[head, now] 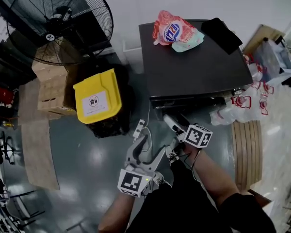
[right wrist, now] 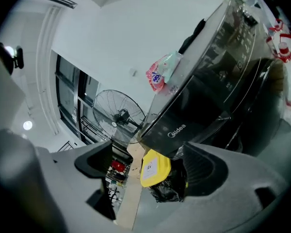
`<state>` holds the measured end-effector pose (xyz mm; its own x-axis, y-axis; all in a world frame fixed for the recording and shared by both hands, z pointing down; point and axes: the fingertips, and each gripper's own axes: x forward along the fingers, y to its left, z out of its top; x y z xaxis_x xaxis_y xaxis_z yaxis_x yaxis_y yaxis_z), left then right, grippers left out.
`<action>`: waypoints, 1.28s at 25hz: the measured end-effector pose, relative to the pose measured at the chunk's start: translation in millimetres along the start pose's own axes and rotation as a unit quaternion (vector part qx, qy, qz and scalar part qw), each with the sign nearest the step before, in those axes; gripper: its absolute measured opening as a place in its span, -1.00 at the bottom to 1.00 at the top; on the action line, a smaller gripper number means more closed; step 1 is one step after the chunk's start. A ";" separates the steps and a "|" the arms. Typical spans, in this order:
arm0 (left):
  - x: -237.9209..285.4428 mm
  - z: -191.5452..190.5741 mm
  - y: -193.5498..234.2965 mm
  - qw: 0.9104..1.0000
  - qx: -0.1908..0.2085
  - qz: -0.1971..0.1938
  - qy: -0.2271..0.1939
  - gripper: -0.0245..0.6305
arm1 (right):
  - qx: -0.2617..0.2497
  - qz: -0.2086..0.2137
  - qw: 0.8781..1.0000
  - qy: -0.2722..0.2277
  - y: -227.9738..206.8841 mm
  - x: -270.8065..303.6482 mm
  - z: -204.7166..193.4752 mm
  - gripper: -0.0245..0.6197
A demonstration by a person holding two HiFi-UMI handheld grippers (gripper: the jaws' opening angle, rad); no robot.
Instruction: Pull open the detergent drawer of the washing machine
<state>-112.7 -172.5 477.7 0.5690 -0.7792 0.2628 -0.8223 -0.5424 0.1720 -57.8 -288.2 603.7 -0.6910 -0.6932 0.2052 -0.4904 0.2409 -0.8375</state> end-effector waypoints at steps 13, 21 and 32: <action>54.5 -13.6 21.8 0.999 -0.025 0.002 0.021 -0.14 | 0.117 0.035 0.993 -0.010 -52.2 41.3 18.7 0.69; 69.8 -19.5 32.6 0.999 -0.038 0.004 0.030 -0.14 | 0.194 0.004 0.981 -0.014 -72.5 53.9 18.8 0.74; 73.3 -21.0 33.8 0.999 -0.043 0.000 0.030 -0.14 | 0.197 -0.019 0.980 -0.017 -79.9 56.8 20.3 0.59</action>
<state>-99.0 -241.4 522.7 0.5701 -0.7571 0.3192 -0.8211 -0.5116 0.2530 -47.0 -360.7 672.0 -0.6553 -0.7200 0.2283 -0.2677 -0.0613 -0.9616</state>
